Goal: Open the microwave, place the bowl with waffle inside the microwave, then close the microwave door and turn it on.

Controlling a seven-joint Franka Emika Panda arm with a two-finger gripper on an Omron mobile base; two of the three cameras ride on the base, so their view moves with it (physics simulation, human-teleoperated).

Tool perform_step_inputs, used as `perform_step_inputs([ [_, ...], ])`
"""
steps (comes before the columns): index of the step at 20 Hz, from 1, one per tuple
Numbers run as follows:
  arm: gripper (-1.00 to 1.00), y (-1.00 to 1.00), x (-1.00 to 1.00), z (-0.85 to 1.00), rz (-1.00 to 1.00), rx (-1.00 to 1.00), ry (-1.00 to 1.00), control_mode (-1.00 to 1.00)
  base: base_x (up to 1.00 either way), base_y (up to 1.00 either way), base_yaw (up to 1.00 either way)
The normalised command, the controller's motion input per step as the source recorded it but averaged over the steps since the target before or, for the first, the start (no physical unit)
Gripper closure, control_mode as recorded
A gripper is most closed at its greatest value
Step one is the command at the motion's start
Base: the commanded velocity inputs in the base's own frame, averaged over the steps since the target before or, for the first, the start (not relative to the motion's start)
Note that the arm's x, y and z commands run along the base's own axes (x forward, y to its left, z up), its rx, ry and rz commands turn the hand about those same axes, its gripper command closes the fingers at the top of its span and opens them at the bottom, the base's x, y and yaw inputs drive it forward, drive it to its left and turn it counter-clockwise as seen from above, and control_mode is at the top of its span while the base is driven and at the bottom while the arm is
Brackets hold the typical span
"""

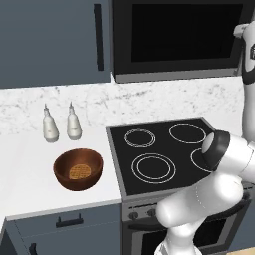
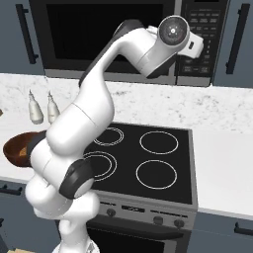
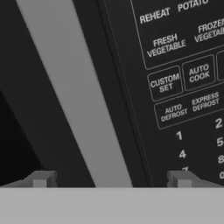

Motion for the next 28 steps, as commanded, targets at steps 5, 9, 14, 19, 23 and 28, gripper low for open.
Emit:
perform_step_inputs([
  [5, -1.0, -0.07, 0.21, -0.06, 0.0, 0.0, 0.0, -1.0, 0.0, 0.0, 0.0],
  [9, -1.0, -0.04, 0.19, -0.02, 0.0, 0.0, 0.0, -1.0, 0.0, 0.0, 0.0],
  [14, -1.0, 0.0, 0.14, -0.08, 0.0, 0.0, 0.0, -1.0, 0.0, 0.0, 0.0],
  [19, 1.0, 0.0, 0.0, 0.0, 0.0, 0.0, 0.0, -1.0, 0.0, 0.0, 0.0],
  [23, 1.0, 0.0, 0.0, 0.0, 0.0, 0.0, 0.0, -1.0, 0.0, 0.0, 0.0],
  [28, 1.0, 0.0, 0.0, 0.0, 0.0, 0.0, 0.0, -1.0, 0.0, 0.0, 0.0],
])
